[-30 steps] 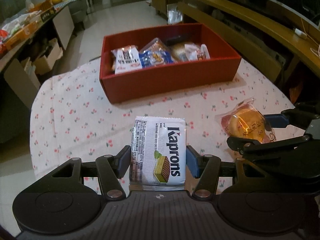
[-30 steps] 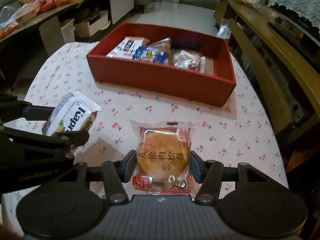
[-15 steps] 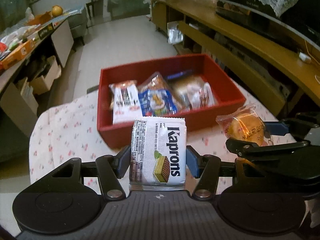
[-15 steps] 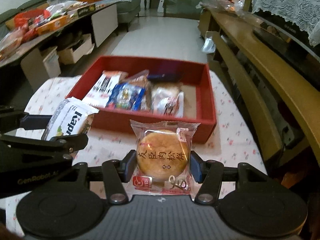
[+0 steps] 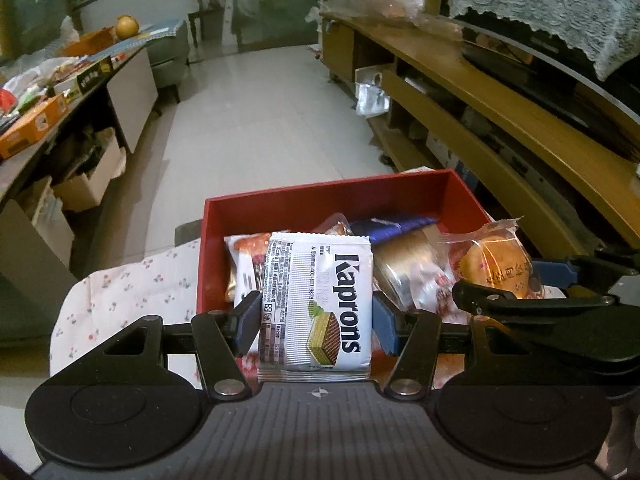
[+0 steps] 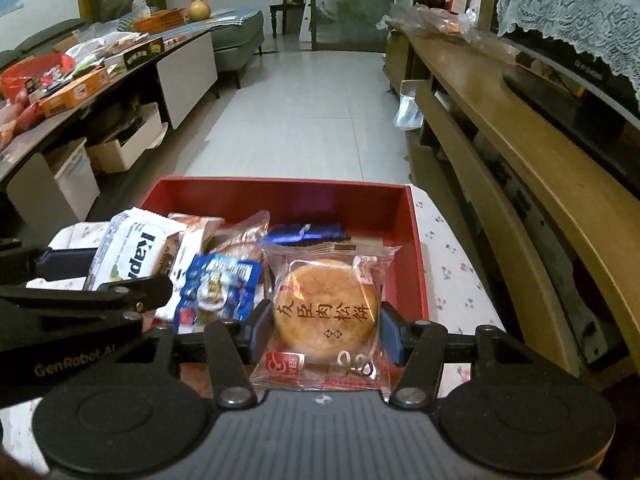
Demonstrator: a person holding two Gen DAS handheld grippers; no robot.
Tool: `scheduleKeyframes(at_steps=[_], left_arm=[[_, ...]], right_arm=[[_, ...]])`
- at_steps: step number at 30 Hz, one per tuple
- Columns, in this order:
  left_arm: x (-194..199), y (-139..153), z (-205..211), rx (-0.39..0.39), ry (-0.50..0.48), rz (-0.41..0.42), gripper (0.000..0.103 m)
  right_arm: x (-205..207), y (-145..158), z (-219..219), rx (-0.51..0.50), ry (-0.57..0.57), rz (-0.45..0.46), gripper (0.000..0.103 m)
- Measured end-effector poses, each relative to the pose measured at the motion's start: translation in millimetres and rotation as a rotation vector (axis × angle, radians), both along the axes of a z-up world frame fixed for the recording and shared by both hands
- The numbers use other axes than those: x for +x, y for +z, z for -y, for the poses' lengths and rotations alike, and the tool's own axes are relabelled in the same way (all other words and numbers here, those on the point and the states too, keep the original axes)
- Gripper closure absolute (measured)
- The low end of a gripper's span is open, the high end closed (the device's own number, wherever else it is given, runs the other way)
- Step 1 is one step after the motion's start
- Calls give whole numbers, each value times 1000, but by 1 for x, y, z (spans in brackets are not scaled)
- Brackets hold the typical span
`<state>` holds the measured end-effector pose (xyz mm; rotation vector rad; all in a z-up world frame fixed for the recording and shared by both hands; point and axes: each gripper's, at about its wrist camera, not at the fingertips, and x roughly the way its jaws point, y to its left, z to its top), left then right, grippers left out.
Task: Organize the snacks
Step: 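Lower both packets into the red box and open both grippers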
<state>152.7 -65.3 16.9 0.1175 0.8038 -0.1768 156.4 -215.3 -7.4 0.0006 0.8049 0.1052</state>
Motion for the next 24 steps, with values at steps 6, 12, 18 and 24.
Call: scheduleKeyframes(at_steps=[6, 12, 18, 24], left_arm=[[21, -8, -1, 0, 18, -17, 39], [32, -23, 0, 12, 35, -51, 39], [36, -30, -2, 20, 51, -70, 39], [39, -33, -4, 26, 62, -78, 37]], right_arm=[[21, -10, 1, 16, -1, -10, 35], [34, -24, -4, -8, 3, -36, 35], [42, -31, -7, -18, 14, -45, 35], [45, -33, -10, -17, 14, -44, 34]])
